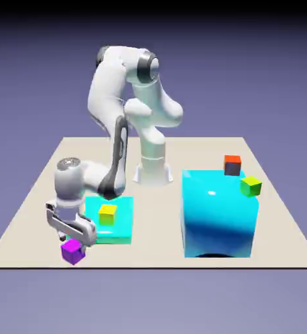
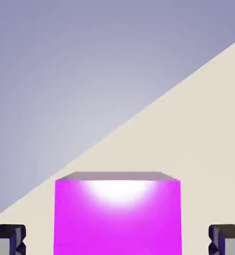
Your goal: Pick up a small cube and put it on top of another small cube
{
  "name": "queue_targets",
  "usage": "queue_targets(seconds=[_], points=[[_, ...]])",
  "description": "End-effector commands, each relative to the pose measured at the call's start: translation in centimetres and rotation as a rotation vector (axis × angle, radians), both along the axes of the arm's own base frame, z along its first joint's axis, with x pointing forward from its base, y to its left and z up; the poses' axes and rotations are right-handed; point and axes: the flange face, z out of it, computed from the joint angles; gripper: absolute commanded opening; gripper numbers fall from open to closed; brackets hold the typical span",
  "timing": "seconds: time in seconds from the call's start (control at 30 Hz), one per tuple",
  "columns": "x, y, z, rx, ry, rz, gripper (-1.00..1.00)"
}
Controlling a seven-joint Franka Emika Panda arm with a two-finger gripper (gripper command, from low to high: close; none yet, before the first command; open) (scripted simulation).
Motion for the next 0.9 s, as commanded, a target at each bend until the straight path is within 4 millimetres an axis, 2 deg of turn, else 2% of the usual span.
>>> queue_targets(seconds=[0.0, 0.17, 0.37, 0.53, 0.77, 0.8, 0.87], points=[[0.0, 0.0, 0.0, 0.0, 0.0, 0.0, -1.0], [-0.4, 0.3, 7.0, 0.0, 0.0, -0.001, -1.0], [-3.0, 4.4, 12.3, 0.066, -0.019, -0.191, -1.0], [-6.0, 7.7, 15.9, 0.071, -0.016, -0.342, -1.0], [-11.1, 11.6, 19.0, 0.0, 0.0, -0.563, -1.0], [-11.1, 11.6, 19.0, 0.0, 0.0, -0.563, -1.0], [-10.9, 11.2, 16.5, -0.005, 0.001, -0.565, -1.0]])
